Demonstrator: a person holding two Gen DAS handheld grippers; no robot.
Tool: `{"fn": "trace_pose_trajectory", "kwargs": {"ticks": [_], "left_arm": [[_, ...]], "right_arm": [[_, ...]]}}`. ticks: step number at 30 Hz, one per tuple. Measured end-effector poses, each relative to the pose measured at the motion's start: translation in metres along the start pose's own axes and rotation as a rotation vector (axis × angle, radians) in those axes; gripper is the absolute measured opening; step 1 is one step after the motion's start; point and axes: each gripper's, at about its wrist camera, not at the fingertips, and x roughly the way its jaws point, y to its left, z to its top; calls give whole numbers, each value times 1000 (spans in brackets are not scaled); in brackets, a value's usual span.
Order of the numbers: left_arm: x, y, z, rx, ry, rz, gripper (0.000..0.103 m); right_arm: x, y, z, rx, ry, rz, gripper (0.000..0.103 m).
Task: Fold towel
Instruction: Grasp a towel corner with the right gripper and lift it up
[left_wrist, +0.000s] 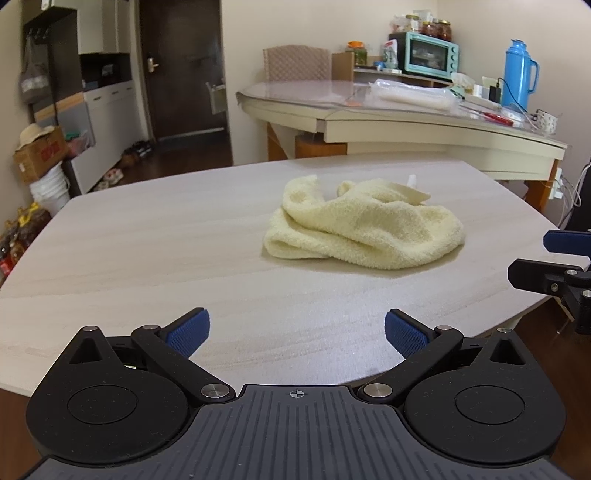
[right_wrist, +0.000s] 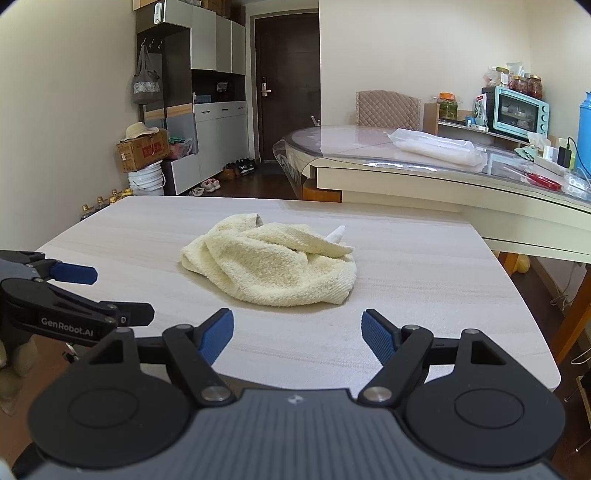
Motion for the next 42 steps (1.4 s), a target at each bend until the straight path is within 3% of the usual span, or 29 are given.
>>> {"fn": "trace_pose_trajectory", "kwargs": {"ticks": [18, 26, 30, 37, 39, 40, 41, 42], "left_arm": [[27, 16, 33, 3, -19, 3, 103], [52, 28, 49, 23, -3, -12, 103], [60, 32, 56, 44, -2, -18, 103], [70, 41, 61, 22, 0, -11, 103], [72, 42, 61, 15, 3, -10, 103], [73, 42, 61, 16, 4, -11, 103], [73, 42, 61, 16, 4, -11, 103], [73, 42, 62, 17, 5, -12, 103]], "right_arm": [[64, -17, 38, -121, 27, 2, 76], [114, -28, 62, -337, 78, 46, 50], [135, -31, 68, -478, 125, 86, 47], [158, -32, 72, -610, 184, 155, 41], [161, -31, 72, -625, 187, 168, 30], [162, -30, 72, -633, 189, 175, 14], [164, -29, 72, -640, 191, 182, 6], [162, -29, 73, -638, 182, 182, 6]]}}
